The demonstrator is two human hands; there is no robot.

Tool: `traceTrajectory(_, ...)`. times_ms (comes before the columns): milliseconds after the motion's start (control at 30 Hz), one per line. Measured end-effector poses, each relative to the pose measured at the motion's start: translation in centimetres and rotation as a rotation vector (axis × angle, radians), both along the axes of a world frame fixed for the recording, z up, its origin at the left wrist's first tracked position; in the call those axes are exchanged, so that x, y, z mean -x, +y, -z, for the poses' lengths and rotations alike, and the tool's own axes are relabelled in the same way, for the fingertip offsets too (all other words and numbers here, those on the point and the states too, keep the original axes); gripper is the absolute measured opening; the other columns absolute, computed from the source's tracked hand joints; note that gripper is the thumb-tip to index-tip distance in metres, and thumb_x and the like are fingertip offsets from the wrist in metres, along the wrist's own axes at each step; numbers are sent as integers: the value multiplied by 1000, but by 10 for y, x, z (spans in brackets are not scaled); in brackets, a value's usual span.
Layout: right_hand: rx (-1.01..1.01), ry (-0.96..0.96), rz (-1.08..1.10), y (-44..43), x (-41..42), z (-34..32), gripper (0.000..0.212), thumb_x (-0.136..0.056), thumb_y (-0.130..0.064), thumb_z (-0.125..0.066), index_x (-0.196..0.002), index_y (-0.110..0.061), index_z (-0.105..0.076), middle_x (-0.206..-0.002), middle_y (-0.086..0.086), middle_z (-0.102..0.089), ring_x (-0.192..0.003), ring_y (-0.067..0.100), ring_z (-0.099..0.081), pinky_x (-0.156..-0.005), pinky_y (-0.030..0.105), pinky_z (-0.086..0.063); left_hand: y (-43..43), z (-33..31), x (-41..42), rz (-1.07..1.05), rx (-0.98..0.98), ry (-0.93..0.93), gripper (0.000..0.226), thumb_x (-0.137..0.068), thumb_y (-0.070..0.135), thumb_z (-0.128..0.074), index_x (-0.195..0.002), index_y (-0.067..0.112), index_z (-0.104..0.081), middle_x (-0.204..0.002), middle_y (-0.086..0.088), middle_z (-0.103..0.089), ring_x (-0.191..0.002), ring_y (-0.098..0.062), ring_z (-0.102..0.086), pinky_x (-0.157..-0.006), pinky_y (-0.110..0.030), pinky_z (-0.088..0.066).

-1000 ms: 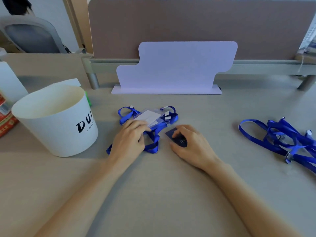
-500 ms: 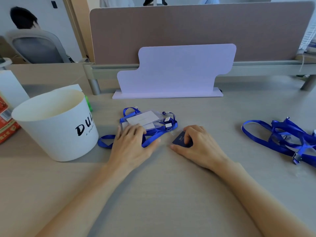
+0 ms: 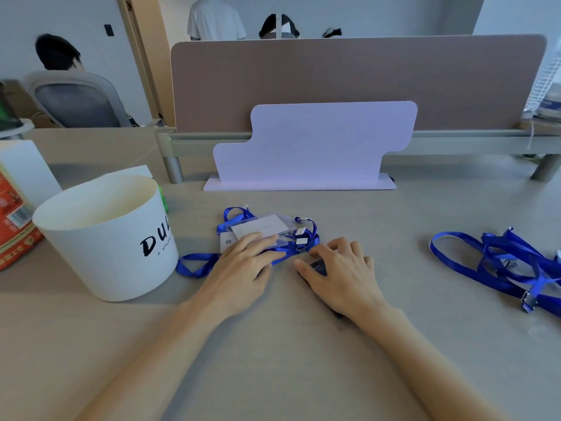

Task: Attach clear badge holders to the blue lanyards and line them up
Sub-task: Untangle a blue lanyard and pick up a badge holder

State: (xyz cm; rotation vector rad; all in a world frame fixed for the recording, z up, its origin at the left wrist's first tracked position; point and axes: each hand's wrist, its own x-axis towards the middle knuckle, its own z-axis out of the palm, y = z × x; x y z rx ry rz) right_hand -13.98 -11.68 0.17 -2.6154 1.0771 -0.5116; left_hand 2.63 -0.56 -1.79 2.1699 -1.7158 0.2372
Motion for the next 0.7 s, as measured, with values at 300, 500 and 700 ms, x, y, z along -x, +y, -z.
traceTrajectory(300,-95,-51,-60,-11,-6,-2,21,-90,-31,-50,-106,-25,-62,-114,0,-49,-113,23,-37,-87,33,-26,1,-3,2,-50,-35,42,40,-98,26,-42,-135,39,-51,-156,13,-29,-146,-10,-18,-114,-31,-21)
traceTrajectory(500,-172,-200,-177,-11,14,-10,9,-86,-31,-53,-86,-23,-57,-94,-6,-58,-91,13,-51,-84,35,-43,3,-2,3,-108,-61,-55,73,-81,48,-4,-140,35,-45,-158,6,-25,-148,-15,-14,-117,-33,-13)
traceTrajectory(700,-42,-275,-298,-9,35,-25,15,-78,-14,-56,-75,-26,-48,-76,-4,-53,-67,10,-48,-58,28,-36,5,1,1,-122,87,-60,57,-84,41,-24,-120,28,-65,-152,-3,-39,-145,-17,-24,-116,-31,-18)
